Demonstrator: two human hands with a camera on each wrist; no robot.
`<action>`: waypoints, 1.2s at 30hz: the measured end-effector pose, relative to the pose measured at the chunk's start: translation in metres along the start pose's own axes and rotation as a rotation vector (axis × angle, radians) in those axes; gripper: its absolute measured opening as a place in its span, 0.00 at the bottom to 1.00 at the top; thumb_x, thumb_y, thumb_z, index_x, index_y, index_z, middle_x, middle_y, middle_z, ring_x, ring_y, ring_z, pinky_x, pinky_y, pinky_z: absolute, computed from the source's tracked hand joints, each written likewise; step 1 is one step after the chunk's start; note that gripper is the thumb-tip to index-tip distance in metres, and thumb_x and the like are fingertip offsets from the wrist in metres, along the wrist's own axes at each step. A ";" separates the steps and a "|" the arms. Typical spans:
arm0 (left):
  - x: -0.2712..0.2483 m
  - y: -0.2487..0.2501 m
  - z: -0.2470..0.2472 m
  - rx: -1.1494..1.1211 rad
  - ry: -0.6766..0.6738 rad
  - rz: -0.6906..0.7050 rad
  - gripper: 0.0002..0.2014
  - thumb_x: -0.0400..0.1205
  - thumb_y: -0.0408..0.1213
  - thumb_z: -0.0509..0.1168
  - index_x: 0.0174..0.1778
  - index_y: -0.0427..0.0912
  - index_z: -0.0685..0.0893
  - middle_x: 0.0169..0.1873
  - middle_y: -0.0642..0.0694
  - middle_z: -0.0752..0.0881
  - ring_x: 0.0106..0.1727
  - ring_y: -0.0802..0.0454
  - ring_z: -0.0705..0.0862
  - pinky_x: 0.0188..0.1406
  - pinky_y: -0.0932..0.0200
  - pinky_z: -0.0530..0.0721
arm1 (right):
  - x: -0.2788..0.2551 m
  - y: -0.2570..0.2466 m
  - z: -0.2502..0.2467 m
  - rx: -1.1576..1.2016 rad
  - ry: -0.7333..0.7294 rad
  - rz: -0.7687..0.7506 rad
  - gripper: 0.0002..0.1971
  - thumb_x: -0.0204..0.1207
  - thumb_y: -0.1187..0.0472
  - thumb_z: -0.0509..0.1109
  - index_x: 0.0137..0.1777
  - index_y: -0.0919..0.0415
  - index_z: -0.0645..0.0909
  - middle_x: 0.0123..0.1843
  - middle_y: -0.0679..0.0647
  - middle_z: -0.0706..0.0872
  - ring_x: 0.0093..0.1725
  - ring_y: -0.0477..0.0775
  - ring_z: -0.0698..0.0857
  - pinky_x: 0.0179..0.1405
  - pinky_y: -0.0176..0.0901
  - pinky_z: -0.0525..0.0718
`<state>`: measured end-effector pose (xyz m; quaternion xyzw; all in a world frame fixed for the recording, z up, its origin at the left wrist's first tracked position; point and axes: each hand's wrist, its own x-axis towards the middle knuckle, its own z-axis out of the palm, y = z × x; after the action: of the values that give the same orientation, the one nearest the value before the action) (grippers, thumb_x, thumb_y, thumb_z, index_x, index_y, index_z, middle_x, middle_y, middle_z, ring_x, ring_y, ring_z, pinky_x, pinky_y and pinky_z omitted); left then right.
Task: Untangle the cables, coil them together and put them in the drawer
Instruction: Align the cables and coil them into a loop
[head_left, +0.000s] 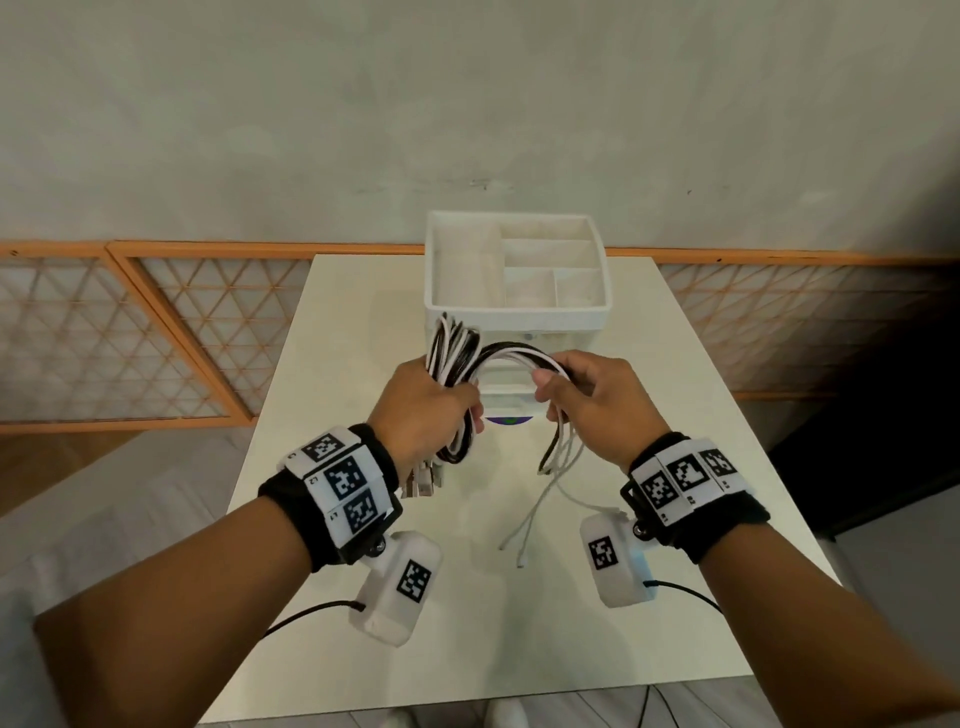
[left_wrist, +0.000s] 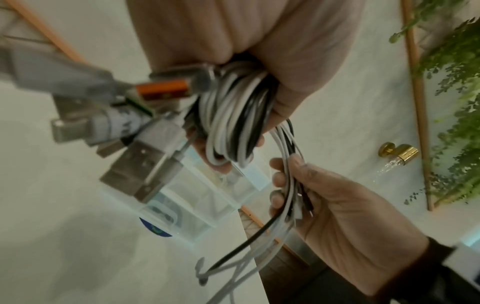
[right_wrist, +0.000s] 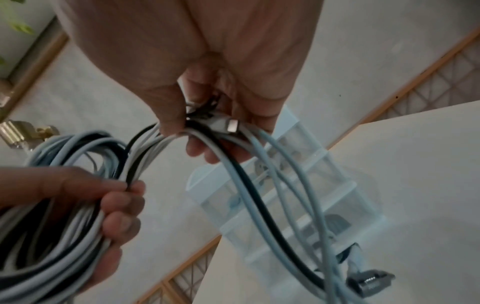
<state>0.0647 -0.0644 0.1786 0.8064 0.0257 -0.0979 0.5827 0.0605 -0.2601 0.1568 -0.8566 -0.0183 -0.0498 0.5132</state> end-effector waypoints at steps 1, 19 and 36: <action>-0.001 -0.001 0.001 -0.026 -0.002 -0.014 0.10 0.81 0.33 0.68 0.34 0.36 0.86 0.28 0.42 0.89 0.30 0.45 0.89 0.43 0.48 0.89 | -0.002 0.002 0.002 0.012 0.005 -0.017 0.06 0.82 0.57 0.70 0.48 0.56 0.87 0.34 0.48 0.88 0.30 0.47 0.85 0.41 0.52 0.88; 0.001 0.001 0.012 -0.434 0.064 -0.039 0.14 0.78 0.42 0.73 0.48 0.34 0.82 0.36 0.39 0.86 0.39 0.43 0.88 0.38 0.51 0.88 | -0.029 -0.008 0.054 -0.052 -0.072 -0.353 0.20 0.86 0.50 0.58 0.71 0.56 0.79 0.65 0.52 0.75 0.55 0.50 0.85 0.55 0.55 0.86; 0.000 0.015 -0.012 -0.447 0.132 0.070 0.06 0.80 0.31 0.70 0.44 0.30 0.85 0.33 0.34 0.88 0.32 0.39 0.84 0.25 0.51 0.84 | -0.033 0.017 0.046 0.004 -0.134 -0.025 0.17 0.81 0.50 0.71 0.38 0.63 0.81 0.26 0.48 0.74 0.27 0.49 0.74 0.33 0.49 0.79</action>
<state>0.0681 -0.0578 0.1960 0.6623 0.0568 -0.0165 0.7469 0.0320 -0.2273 0.1173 -0.8568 -0.0631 0.0012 0.5118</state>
